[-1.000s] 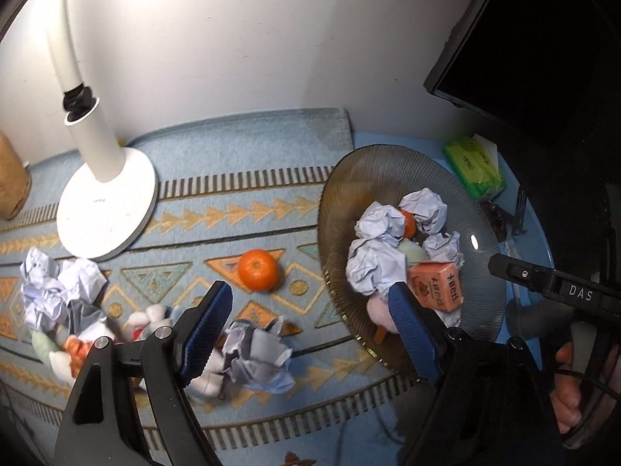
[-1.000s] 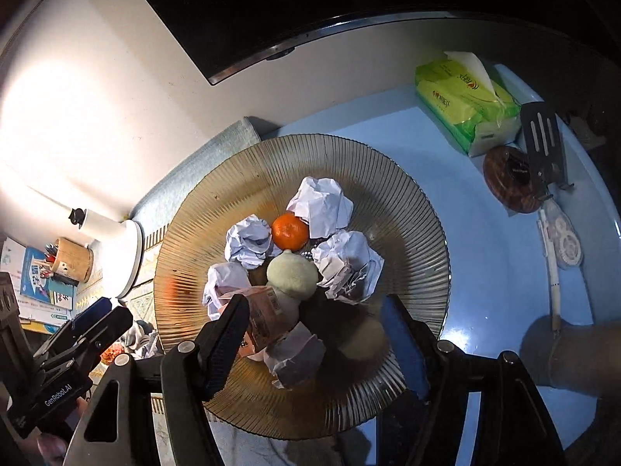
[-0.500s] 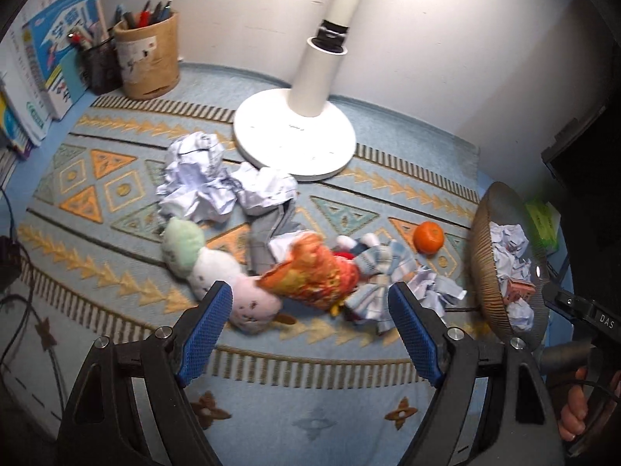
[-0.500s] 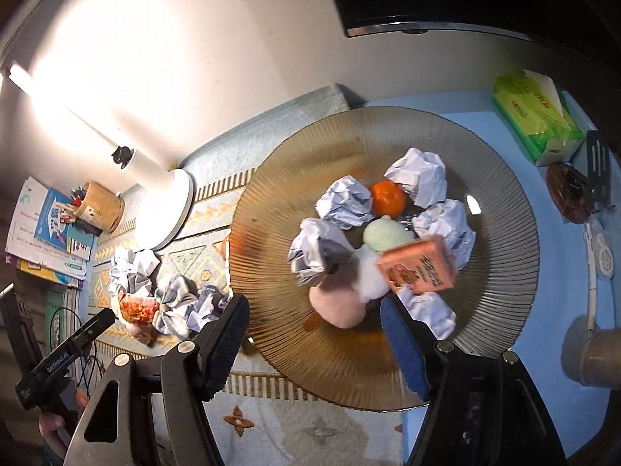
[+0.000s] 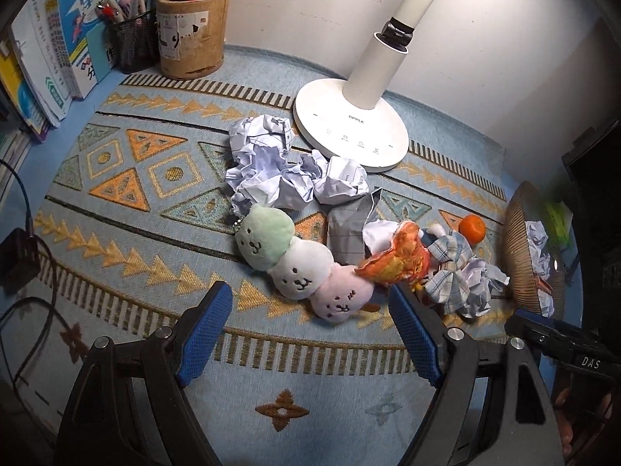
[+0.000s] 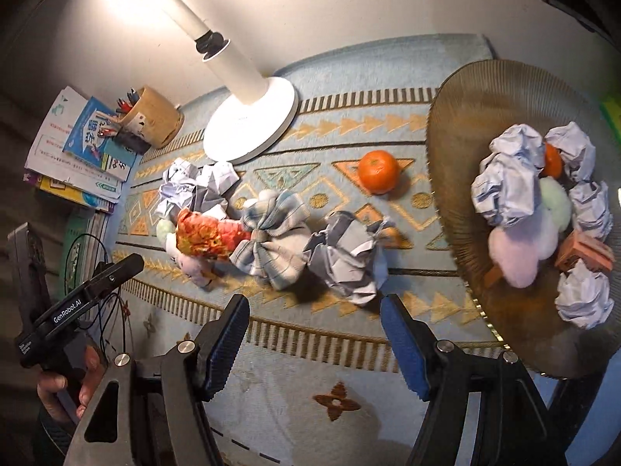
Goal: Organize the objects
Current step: 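Move both grippers back over the remaining toys on the rug, then grasp the orange plush toy with the right gripper while the left grasps the green-white-pink bear plush stack, then carry the orange plush and bear plush stack into the glass bowl and release, then move both grippers back toward the lamp base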
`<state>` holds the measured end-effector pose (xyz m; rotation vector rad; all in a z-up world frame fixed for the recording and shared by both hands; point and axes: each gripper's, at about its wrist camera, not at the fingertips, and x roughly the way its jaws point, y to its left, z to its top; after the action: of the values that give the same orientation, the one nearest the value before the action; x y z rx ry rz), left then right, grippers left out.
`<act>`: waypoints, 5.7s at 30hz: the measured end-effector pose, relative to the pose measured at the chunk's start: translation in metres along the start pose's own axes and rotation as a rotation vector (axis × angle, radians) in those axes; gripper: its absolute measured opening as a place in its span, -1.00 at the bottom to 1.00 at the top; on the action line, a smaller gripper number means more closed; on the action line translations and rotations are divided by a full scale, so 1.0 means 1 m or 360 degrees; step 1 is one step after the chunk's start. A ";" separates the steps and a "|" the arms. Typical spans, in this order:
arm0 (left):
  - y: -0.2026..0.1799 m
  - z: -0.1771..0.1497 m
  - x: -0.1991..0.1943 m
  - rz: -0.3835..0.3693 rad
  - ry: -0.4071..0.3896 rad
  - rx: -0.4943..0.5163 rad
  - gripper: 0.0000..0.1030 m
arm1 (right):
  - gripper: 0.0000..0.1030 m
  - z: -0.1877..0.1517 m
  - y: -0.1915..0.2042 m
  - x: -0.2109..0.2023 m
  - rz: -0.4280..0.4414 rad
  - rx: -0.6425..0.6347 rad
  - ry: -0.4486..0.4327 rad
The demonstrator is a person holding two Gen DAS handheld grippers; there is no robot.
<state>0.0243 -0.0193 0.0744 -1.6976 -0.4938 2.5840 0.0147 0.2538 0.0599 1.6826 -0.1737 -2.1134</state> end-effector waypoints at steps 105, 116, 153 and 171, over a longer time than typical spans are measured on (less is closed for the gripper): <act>-0.107 -0.056 -0.028 0.0054 -0.0070 0.0283 -0.18 | -0.36 -0.049 0.012 -0.004 0.0194 -0.0343 0.0028; -0.235 -0.004 -0.032 -0.0182 -0.0232 0.0564 -0.18 | -0.36 -0.010 -0.079 -0.110 0.0129 -0.0037 -0.0378; -0.170 -0.010 -0.008 -0.0168 -0.0126 0.0273 0.54 | -0.31 0.007 -0.149 -0.131 -0.0117 0.0320 -0.0341; 0.004 -0.019 -0.041 0.0010 -0.0178 -0.0154 0.54 | -0.31 0.003 -0.017 -0.052 0.0023 0.0056 -0.0108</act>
<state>0.0592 -0.0251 0.1033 -1.5890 -0.6275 2.7133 0.0167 0.2892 0.1009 1.6252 -0.2441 -2.1706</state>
